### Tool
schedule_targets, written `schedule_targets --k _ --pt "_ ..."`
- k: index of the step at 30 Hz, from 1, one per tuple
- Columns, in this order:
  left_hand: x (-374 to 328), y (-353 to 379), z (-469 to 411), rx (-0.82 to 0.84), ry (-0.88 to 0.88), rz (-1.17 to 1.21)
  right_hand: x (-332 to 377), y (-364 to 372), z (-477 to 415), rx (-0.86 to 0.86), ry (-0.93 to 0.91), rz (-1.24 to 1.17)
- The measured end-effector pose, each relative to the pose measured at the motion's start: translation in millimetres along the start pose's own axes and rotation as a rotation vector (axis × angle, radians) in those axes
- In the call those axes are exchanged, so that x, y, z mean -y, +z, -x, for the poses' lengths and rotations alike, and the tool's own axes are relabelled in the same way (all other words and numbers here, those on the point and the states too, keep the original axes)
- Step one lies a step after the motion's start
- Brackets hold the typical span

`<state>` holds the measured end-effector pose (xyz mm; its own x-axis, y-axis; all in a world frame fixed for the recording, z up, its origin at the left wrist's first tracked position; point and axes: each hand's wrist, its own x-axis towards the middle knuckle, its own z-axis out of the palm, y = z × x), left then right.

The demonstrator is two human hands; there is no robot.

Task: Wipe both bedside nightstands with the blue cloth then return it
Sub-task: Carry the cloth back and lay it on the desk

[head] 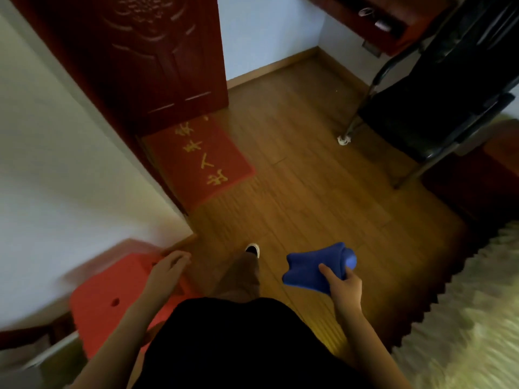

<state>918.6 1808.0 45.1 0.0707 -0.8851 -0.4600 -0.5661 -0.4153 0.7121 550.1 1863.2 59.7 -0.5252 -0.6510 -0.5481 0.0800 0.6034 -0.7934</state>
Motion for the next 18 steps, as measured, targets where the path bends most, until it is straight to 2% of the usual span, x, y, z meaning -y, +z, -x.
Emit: schedule_targets --k 9,14,18 --pt "-179 9 -211 0.282 0.137 -0.085 103 13 -129 -0.285 0.110 -0.102" --pt "-261 21 -292 0.373 0.154 -0.124 169 23 -195 -0.350 0.098 -0.143" --pt "-305 40 -360 0.398 0.116 -0.094 219 36 -269 -0.331 0.093 -0.165"
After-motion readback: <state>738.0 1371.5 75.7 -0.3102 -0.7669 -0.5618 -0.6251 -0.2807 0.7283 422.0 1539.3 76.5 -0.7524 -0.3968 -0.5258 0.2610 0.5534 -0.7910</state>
